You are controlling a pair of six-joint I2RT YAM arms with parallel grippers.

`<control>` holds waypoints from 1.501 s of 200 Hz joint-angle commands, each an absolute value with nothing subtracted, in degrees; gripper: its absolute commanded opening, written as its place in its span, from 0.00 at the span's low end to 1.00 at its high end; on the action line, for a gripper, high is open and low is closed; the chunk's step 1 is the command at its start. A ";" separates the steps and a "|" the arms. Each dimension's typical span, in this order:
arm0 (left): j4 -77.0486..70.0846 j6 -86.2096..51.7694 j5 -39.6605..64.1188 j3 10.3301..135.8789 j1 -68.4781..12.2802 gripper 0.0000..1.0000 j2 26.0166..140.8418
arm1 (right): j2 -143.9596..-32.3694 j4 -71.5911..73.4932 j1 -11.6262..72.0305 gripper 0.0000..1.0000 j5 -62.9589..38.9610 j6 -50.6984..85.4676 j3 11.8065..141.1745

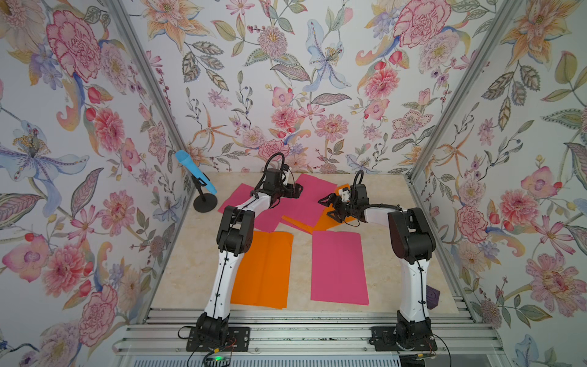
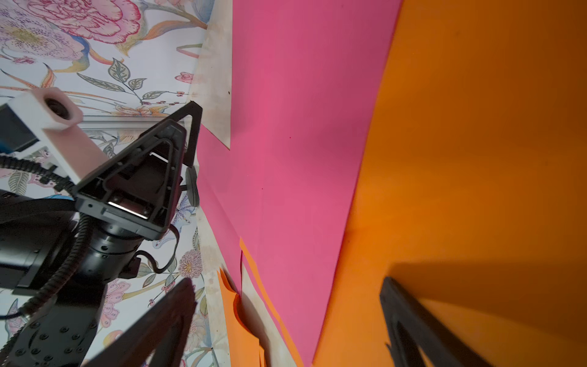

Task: Sort the scattered colored papers by color
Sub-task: Pick up the colored paper.

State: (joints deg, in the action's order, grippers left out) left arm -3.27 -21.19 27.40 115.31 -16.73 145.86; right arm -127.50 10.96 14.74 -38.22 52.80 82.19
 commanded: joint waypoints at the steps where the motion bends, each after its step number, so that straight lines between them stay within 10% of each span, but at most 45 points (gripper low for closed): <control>1: -4.94 -26.13 32.26 117.86 -16.08 1.00 148.12 | -129.33 11.61 14.76 0.92 -38.23 53.96 84.20; 177: -16.14 -39.30 42.82 109.97 -16.48 1.00 148.36 | -135.78 11.64 16.76 0.87 -38.73 58.04 91.43; 207: -16.45 -39.72 42.75 109.62 -16.96 1.00 148.23 | -136.15 17.63 16.76 0.76 -38.60 61.62 89.88; 262: -14.70 -38.07 43.20 109.76 -17.03 1.00 146.09 | -136.46 18.54 15.98 0.17 -39.11 61.69 91.04; 300: -13.01 -36.56 42.16 109.79 -16.35 1.00 141.66 | -136.29 9.46 15.63 0.12 -39.54 56.65 96.35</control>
